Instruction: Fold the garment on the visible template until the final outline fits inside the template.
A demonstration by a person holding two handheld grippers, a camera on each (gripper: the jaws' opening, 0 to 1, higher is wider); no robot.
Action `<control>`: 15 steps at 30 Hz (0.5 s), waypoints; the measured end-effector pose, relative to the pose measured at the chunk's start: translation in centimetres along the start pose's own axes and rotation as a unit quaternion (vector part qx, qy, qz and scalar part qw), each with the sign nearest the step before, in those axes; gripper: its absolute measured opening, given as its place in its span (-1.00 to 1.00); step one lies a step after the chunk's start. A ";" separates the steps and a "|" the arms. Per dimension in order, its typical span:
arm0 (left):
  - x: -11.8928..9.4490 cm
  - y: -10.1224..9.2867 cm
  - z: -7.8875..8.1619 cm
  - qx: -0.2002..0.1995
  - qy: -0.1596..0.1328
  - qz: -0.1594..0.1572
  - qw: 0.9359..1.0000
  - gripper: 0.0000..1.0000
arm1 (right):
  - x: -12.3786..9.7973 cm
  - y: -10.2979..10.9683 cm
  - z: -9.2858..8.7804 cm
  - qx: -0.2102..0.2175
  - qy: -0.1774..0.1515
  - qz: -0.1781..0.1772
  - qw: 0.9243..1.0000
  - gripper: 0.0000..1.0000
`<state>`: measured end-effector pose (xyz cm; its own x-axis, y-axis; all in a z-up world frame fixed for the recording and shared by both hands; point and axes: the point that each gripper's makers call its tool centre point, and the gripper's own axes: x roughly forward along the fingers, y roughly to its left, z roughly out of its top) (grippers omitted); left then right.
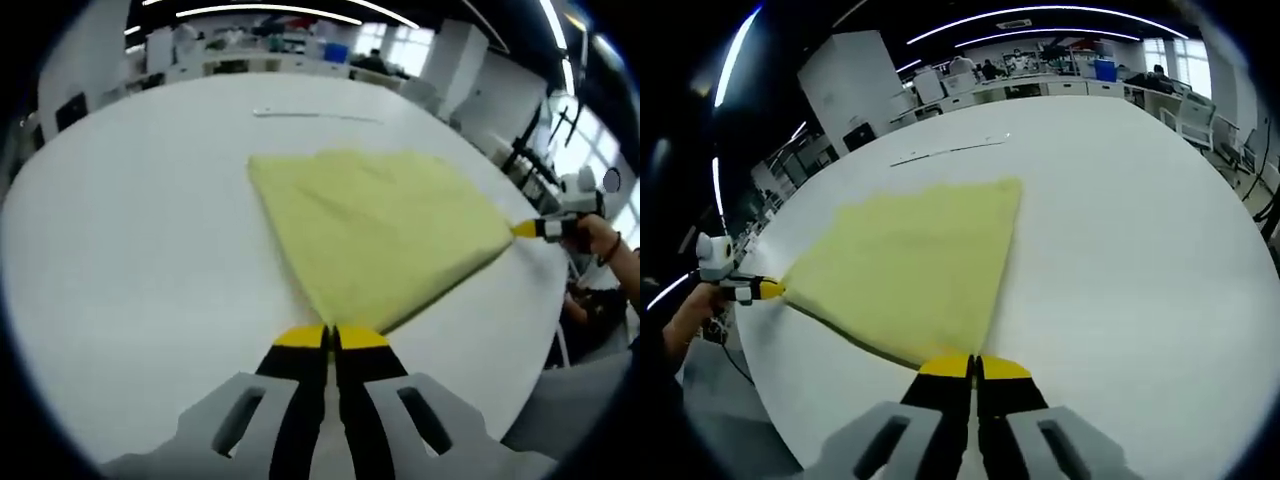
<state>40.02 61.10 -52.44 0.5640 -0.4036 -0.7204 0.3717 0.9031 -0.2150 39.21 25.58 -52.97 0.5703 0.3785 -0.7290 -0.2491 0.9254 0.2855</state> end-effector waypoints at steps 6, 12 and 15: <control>-0.1 0.0 -0.4 -0.002 0.002 0.001 1.000 -1.00 | -0.1 0.2 -0.3 -0.003 0.001 -0.003 1.000 -1.00; 0.0 0.1 -0.5 0.004 -0.002 0.005 1.000 -1.00 | 0.0 0.4 -0.4 -0.012 0.006 -0.004 1.000 -1.00; 0.1 0.2 -0.6 0.001 -0.007 0.005 1.000 -0.99 | 0.2 0.3 -0.4 -0.022 0.006 -0.009 1.000 -1.00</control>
<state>39.75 61.35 -52.94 0.5779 -0.3957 -0.7137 0.3674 0.9071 -0.2054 38.94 25.97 -53.32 0.5651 0.3617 -0.7415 -0.2740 0.9301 0.2448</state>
